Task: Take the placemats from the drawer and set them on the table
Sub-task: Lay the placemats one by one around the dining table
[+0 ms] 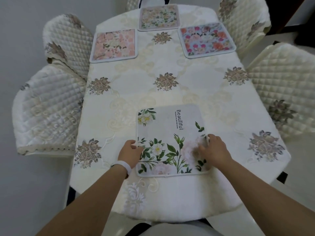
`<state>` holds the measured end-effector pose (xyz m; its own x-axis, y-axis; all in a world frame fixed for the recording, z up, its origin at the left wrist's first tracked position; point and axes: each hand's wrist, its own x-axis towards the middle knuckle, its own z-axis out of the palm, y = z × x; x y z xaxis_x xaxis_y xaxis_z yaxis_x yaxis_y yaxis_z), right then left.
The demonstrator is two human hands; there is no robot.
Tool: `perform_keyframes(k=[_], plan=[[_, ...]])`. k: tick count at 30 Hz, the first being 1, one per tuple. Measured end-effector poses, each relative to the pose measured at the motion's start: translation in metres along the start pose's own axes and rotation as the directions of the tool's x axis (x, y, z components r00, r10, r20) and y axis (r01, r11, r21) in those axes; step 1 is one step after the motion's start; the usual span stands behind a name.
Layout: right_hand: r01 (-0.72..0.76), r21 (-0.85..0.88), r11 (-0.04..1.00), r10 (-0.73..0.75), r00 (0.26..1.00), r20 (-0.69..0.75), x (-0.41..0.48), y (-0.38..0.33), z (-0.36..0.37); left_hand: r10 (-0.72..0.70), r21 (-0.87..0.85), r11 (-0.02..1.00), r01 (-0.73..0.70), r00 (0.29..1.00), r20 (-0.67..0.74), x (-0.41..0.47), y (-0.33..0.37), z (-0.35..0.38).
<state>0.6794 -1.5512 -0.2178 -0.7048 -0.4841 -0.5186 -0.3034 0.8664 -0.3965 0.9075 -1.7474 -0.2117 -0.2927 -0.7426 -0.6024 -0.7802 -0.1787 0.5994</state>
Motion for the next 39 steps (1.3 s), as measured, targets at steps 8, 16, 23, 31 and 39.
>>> perform_keyframes(k=[8, 16, 23, 31, 39], plan=[[-0.124, 0.141, 0.982, 0.119, 0.992, 0.044, 0.030, -0.019, -0.009, -0.122, -0.123, 0.986, 0.114, 0.991, -0.057, 0.020, 0.002, 0.008], [-0.065, 0.347, 0.936, 0.072, 0.997, -0.009, 0.027, -0.027, -0.004, -0.220, -0.308, 0.930, 0.201, 0.975, -0.026, 0.057, -0.029, 0.006], [0.014, 0.349, 0.937, 0.020, 0.995, -0.093, 0.010, -0.053, 0.005, -0.151, -0.386, 0.914, 0.128, 0.988, -0.030, 0.054, -0.026, -0.022], [0.061, 0.344, 0.937, -0.007, 0.988, -0.156, 0.005, -0.138, 0.033, -0.109, -0.476, 0.877, 0.061, 0.991, -0.074, 0.069, -0.029, -0.099], [0.058, 0.330, 0.942, 0.019, 0.974, -0.227, -0.001, -0.244, 0.067, -0.082, -0.566, 0.823, 0.055, 0.996, -0.023, 0.116, -0.041, -0.199]])
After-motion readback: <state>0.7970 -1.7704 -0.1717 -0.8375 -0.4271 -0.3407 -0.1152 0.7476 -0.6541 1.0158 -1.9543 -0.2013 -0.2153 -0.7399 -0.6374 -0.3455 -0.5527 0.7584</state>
